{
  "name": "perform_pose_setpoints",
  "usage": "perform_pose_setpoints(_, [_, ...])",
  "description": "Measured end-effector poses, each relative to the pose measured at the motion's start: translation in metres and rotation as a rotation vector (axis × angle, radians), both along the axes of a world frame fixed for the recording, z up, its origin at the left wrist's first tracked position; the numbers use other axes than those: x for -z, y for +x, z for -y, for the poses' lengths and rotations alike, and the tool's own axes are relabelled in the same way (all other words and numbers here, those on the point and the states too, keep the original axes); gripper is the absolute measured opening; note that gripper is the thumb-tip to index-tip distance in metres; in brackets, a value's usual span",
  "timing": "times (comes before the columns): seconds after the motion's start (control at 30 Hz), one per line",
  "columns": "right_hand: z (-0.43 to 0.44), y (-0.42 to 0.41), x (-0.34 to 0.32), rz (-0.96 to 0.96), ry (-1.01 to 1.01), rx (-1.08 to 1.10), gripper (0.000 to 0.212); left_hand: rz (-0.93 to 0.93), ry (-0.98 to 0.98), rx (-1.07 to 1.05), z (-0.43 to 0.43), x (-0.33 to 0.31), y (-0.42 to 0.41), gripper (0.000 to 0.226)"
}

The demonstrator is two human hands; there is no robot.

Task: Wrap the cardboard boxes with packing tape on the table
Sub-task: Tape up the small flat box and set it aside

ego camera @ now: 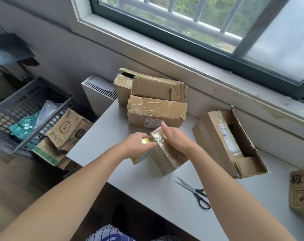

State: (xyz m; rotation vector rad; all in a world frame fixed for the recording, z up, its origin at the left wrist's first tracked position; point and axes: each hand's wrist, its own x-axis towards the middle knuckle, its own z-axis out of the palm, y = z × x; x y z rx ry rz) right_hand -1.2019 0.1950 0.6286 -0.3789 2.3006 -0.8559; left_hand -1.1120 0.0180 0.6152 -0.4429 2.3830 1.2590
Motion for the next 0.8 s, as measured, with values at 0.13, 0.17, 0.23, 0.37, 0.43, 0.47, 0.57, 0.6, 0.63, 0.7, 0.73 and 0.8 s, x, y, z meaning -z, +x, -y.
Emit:
perform_pose_setpoints(0.13, [0.008,0.005,0.006,-0.179,0.110,-0.034,0.057,0.010,0.048,-0.029,0.000,0.002,0.002,0.031])
perform_pose_setpoints(0.17, [0.009,0.007,0.007,-0.201,0.111,-0.027,0.056,0.010,0.059,-0.033,0.001,0.003,0.003,0.031])
perform_pose_setpoints(0.23, [0.010,0.010,0.006,-0.219,0.130,-0.023,0.057,0.003,0.069,-0.029,0.002,0.003,0.003,0.031])
perform_pose_setpoints(0.37, [0.012,0.017,0.001,-0.266,0.220,-0.034,0.069,-0.024,0.070,-0.036,-0.002,0.006,0.003,0.026])
perform_pose_setpoints(0.43, [0.011,0.013,-0.002,-0.266,0.234,-0.060,0.067,-0.035,0.072,-0.055,-0.007,0.005,0.002,0.025])
perform_pose_setpoints(0.47, [0.009,0.009,-0.007,-0.254,0.232,-0.083,0.066,-0.041,0.071,-0.055,-0.011,0.005,0.001,0.026])
perform_pose_setpoints(0.57, [0.001,-0.001,-0.023,-0.195,0.231,-0.145,0.058,-0.046,0.076,-0.069,-0.024,0.003,0.000,0.029])
perform_pose_setpoints(0.6, [-0.001,-0.002,-0.029,-0.190,0.246,-0.169,0.055,-0.046,0.078,-0.084,-0.029,0.004,0.000,0.030])
perform_pose_setpoints(0.63, [-0.002,-0.003,-0.031,-0.196,0.265,-0.191,0.056,-0.047,0.075,-0.099,-0.034,0.005,0.000,0.031])
perform_pose_setpoints(0.7, [-0.005,-0.002,-0.031,-0.239,0.266,-0.196,0.064,-0.049,0.057,-0.125,-0.042,0.008,-0.001,0.032])
perform_pose_setpoints(0.73, [-0.010,0.000,-0.029,-0.279,0.227,-0.170,0.070,-0.048,0.052,-0.134,-0.044,0.009,-0.002,0.031])
perform_pose_setpoints(0.8, [-0.031,0.006,-0.024,-0.405,0.053,0.015,0.063,-0.043,0.052,-0.142,-0.045,0.011,-0.004,0.034])
